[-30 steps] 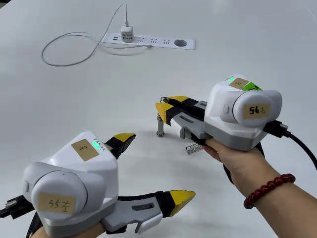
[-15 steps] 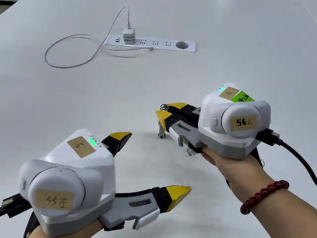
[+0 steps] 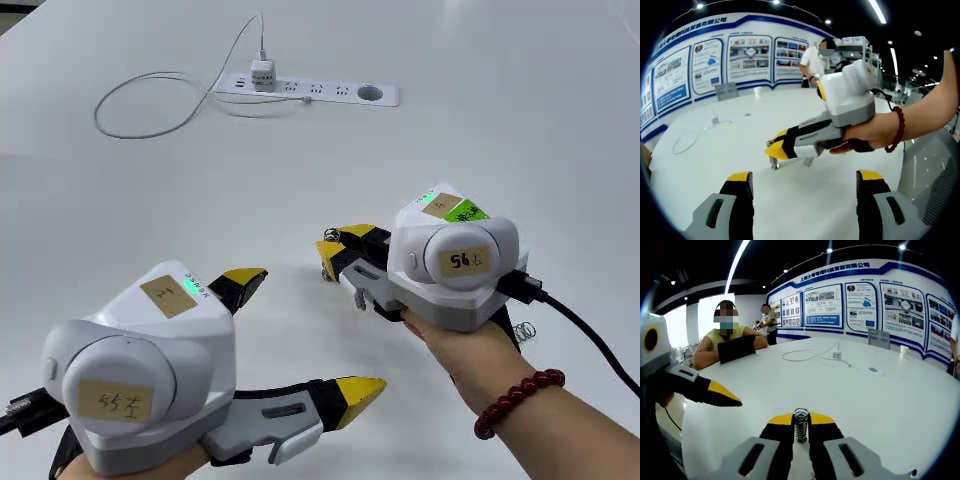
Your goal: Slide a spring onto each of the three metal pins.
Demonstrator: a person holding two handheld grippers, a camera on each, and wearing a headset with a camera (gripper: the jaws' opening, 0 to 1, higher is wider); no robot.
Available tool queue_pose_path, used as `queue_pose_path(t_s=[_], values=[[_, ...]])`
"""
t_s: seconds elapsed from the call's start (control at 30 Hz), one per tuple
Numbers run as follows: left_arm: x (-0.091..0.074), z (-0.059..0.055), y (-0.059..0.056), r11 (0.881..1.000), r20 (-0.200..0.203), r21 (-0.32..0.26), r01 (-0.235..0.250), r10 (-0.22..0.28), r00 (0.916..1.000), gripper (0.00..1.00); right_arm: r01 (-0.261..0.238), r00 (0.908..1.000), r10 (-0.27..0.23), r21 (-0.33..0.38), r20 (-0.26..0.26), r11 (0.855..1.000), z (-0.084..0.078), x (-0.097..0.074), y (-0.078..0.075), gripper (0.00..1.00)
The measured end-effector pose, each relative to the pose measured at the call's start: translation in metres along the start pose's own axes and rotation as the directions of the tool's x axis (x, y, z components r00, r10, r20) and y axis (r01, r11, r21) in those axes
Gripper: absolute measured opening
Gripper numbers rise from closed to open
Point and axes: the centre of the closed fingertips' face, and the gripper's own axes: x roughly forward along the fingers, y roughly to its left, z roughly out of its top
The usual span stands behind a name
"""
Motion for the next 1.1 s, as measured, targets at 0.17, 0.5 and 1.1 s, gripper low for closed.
queue_pose_path(t_s=[0.17, 0.5, 1.1], values=[[-0.001, 0.0, 0.001, 1.0, 0.002, -0.002, -0.003, 0.003, 1.0, 0.86, -0.003, 0.9999, 0.003, 0.002, -0.013, 1.0, -0.004, 0.001, 0.0, 0.11], [-0.001, 0.001, 0.0, 1.0, 0.0, 0.0, -0.002, 0.002, 1.0, 0.86, -0.005, 0.9989, 0.006, 0.01, -0.047, 1.0, -0.014, 0.004, 0.001, 0.11], [-0.002, 0.0, 0.003, 1.0, -0.013, 0.009, -0.022, 0.022, 0.9997, 0.83, -0.032, 0.9993, 0.034, 0.104, -0.016, 0.994, 0.005, -0.01, 0.009, 0.24]])
